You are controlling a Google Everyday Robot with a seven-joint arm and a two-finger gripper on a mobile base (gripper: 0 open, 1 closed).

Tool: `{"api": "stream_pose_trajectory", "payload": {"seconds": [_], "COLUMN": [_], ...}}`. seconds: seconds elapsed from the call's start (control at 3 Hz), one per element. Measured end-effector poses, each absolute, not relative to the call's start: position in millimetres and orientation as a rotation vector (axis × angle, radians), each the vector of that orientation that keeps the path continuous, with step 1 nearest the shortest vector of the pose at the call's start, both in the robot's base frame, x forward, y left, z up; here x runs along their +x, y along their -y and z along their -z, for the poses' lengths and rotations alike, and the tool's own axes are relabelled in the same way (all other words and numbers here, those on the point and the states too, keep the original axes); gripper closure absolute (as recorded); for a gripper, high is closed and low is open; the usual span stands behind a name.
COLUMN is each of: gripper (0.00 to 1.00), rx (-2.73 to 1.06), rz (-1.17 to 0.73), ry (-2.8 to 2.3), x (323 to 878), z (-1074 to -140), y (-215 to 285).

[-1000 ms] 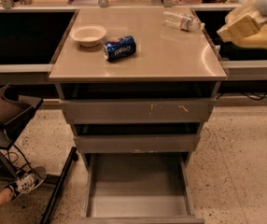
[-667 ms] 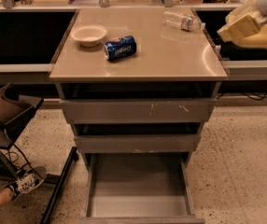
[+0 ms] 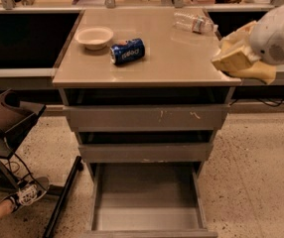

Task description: Place sponge into bottom drawer

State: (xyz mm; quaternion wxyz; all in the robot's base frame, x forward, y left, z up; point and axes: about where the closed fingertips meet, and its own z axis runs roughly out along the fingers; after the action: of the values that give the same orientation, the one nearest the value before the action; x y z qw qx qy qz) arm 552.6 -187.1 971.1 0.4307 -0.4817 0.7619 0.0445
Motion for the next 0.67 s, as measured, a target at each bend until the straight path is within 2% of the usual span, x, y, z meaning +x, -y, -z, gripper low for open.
{"api": "stream_pose_trajectory", "payload": {"seconds": [0.67], "gripper": [1.00], "rx": [-1.336], "rz": [-0.230], "ry": [-1.750], "x": [517], "z": [-886], "y": [109]}}
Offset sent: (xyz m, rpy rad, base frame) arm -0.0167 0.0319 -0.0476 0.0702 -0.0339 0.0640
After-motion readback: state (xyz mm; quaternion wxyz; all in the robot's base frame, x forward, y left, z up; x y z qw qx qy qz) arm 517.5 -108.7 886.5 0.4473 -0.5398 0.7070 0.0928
